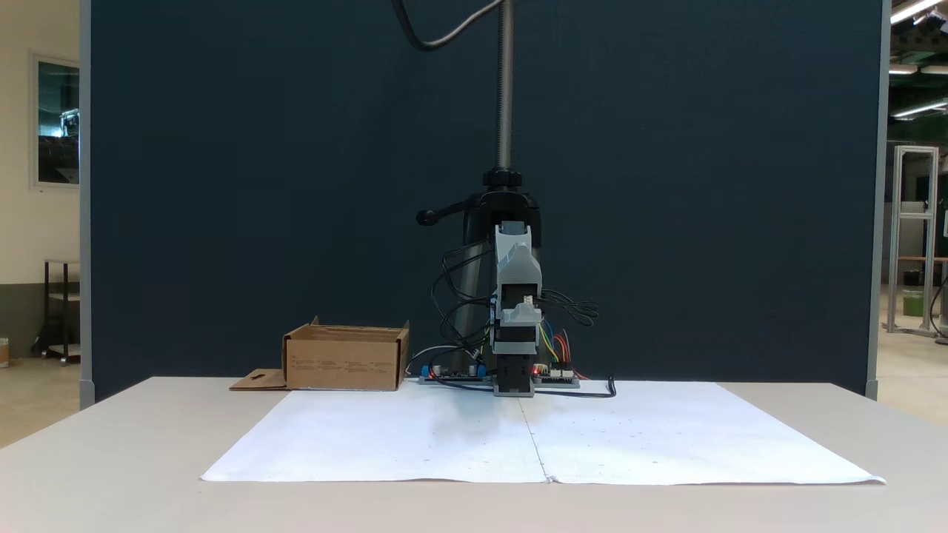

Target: Grasp a green dice and put it in the bin.

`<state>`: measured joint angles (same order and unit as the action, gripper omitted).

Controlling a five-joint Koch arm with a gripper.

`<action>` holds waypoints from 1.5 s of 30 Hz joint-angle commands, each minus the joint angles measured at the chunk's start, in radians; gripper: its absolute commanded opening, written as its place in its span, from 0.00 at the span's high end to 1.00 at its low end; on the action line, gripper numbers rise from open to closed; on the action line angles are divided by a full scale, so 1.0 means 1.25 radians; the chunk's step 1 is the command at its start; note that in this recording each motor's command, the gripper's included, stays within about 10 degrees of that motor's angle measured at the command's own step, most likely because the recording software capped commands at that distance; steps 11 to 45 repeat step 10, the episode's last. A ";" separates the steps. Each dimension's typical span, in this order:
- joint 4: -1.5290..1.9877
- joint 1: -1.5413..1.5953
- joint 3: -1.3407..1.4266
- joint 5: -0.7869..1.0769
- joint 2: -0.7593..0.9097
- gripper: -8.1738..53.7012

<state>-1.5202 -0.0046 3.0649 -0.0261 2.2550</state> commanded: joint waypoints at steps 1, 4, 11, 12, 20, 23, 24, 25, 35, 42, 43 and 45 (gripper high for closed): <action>-0.079 -0.009 0.049 0.037 0.092 0.14; -0.081 -0.009 0.049 0.037 0.092 0.14; -0.081 -0.009 0.049 0.037 0.092 0.14; -0.081 -0.009 0.049 0.037 0.092 0.14; -0.081 -0.009 0.049 0.037 0.092 0.14; -0.081 -0.009 0.049 0.037 0.092 0.14; -0.081 -0.009 0.049 0.037 0.092 0.14; -0.081 -0.009 0.049 0.037 0.092 0.14; -0.081 -0.009 0.049 0.037 0.092 0.14; -0.081 -0.009 0.049 0.037 0.092 0.14; -0.081 -0.009 0.049 0.037 0.092 0.14; -0.081 -0.009 0.049 0.037 0.092 0.14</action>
